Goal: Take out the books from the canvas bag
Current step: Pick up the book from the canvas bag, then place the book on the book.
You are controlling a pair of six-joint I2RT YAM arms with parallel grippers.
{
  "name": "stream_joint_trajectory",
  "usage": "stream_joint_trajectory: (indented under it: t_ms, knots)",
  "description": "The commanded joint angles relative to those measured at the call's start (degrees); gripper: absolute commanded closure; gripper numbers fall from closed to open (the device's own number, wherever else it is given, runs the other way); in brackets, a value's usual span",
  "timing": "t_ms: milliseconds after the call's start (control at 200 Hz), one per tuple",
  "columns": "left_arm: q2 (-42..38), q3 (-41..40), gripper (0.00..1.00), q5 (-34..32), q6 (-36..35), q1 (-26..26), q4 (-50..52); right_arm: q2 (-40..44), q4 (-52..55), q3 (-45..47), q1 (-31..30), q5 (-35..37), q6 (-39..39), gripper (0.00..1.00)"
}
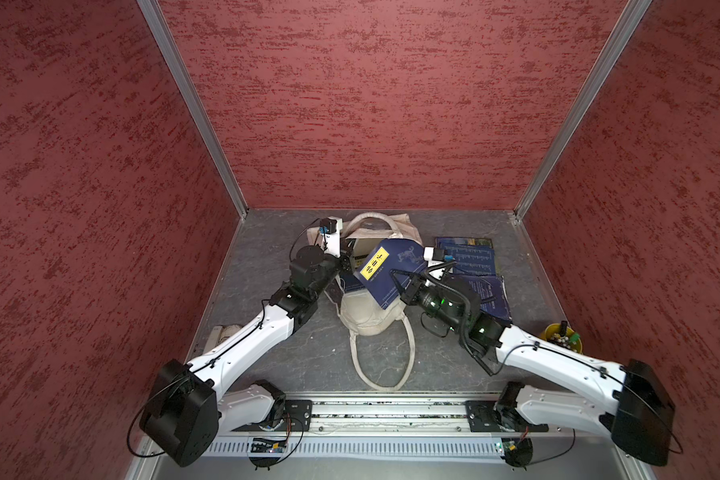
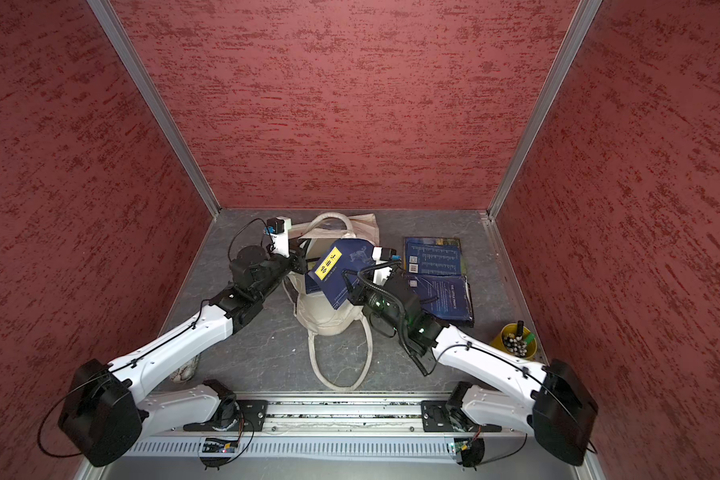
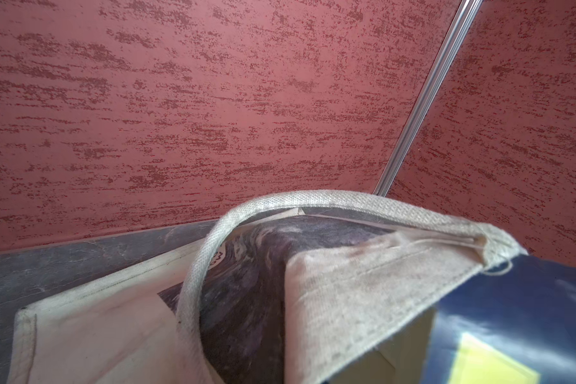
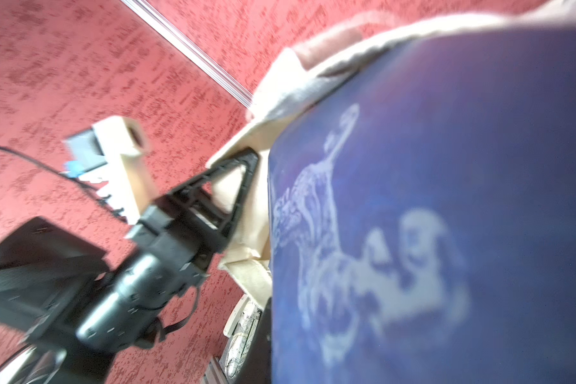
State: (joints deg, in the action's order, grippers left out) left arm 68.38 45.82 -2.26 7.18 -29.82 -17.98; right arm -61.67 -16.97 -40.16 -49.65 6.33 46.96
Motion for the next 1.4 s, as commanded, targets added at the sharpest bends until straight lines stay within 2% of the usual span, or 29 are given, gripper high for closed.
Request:
stream_joint_trajectory:
  t_ms: [0, 145, 371, 626, 797, 1027, 1398]
  knots:
    - [0.35, 1.81, 1.00, -1.76, 0.03, 0.29, -0.91, 6.01, 3.94, -0.09, 0.26, 8.41, -3.85, 1.00]
    - [0.35, 1.97, 1.00, -1.95, -0.19, 0.30, -0.59, 14.54, 4.79, 1.94, 0.30, 14.92, -3.11, 1.00]
    - [0.88, 2.43, 1.00, -2.45, -0.25, 0.52, -0.10, 21.89, 4.45, 2.44, 0.34, 15.51, -0.99, 1.00]
    - [0.42, 2.28, 1.00, -2.13, -0.09, 0.49, -0.19, 23.77, 9.83, 4.97, 0.94, 32.10, 0.53, 1.00]
    - [0.09, 2.09, 1.00, -2.05, -0.24, 0.38, -0.11, 23.60, 13.77, 9.37, 3.94, 35.16, 8.97, 1.00]
    - [0.26, 2.30, 1.00, -1.62, -0.22, 0.31, -0.03, 23.94, 12.71, 17.34, 8.29, 33.86, 16.59, 1.00]
    - [0.17, 2.08, 1.00, -1.21, -0.46, -0.02, -0.13, 18.79, 0.19, 29.21, 20.14, 22.49, 23.64, 1.00]
